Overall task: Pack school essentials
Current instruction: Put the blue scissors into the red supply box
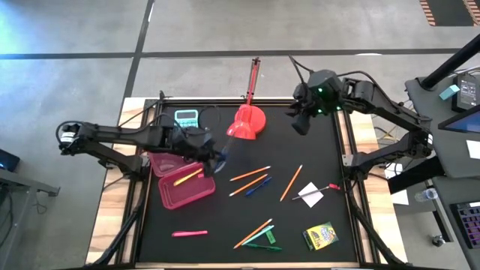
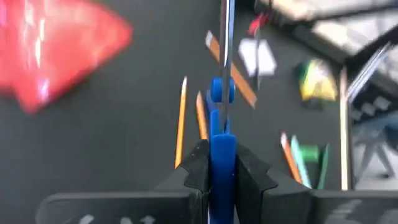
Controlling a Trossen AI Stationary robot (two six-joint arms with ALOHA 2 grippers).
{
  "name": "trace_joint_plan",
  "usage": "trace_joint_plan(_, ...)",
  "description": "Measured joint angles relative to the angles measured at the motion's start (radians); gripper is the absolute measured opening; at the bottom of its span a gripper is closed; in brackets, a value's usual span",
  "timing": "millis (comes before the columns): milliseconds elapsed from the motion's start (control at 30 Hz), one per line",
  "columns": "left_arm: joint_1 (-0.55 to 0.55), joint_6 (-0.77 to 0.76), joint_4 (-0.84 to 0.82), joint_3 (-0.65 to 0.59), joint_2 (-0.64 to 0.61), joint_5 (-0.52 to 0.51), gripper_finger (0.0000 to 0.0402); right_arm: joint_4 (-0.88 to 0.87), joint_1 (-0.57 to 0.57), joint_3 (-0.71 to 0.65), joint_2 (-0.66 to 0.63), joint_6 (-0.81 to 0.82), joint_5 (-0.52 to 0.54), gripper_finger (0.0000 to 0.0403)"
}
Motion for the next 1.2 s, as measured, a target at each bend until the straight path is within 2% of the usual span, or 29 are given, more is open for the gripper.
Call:
trace_joint_plan(333, 0.0, -0.047, -0.351, -0.01, 0.009, -0.001, 0.0024, -0.125, 0.0, -0.001, -0.003, 0.017, 0.0, 0.0095)
trace_joint_plan(567, 0.0, -0.044, -0.343, -0.051, 0.055, 0.001, 0.0024, -0.125, 0.0, -0.001, -0.012, 0.02, 0.001, 0.0085)
trace_joint_plan(767, -0.019, -0.051, -0.372, -0.074, 0.075, 0.111, 0.0024, -0.133, 0.0, -0.001, -0.013, 0.02, 0.001, 0.0076)
trace_joint_plan(867, -0.043, -0.052, -0.402, -0.086, 0.075, 0.115, 0.0024, -0.157, 0.0, -0.001, -0.013, 0.02, 0.001, 0.0071)
trace_joint_plan(1200, -0.12, -0.204, -0.421, -0.217, 0.077, 0.178, 0.0024, -0.221, 0.0, -0.005, -0.013, 0.019, 0.001, 0.0073)
